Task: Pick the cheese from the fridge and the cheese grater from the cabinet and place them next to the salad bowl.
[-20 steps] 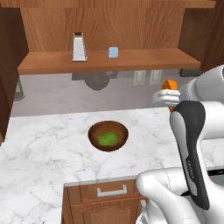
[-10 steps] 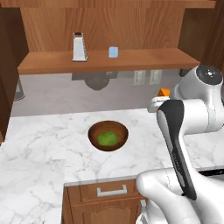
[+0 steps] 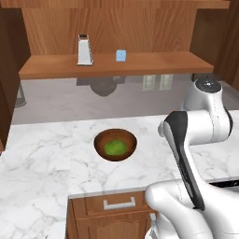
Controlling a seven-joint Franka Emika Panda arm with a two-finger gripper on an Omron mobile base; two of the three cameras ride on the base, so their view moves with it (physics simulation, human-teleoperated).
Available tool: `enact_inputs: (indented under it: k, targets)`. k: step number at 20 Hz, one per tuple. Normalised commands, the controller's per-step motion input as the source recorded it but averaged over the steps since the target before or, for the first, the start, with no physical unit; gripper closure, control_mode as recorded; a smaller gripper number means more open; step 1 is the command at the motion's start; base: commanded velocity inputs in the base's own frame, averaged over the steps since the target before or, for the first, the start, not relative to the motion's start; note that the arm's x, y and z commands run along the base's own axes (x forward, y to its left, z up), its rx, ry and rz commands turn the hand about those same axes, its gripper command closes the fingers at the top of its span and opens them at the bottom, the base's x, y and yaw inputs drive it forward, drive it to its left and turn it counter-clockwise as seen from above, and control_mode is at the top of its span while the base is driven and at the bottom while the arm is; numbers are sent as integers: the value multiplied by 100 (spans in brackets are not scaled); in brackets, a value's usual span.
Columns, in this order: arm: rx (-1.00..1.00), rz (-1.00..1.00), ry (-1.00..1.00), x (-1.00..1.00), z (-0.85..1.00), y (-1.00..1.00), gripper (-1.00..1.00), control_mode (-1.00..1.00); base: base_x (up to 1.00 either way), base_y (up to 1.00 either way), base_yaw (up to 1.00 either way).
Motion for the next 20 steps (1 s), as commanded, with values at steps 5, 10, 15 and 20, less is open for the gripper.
enact_inputs:
  k: [5, 10, 15, 20]
  targets:
    - [0, 12, 20, 11, -43, 0, 100, -100, 0, 0, 0]
    - [0, 12, 6, 32, -28, 0, 100, -100, 0, 0, 0]
    - [1, 11, 0, 40, -18, 0, 100, -100, 0, 0, 0]
    - [5, 7, 0, 48, -20, 0, 100, -100, 0, 0, 0]
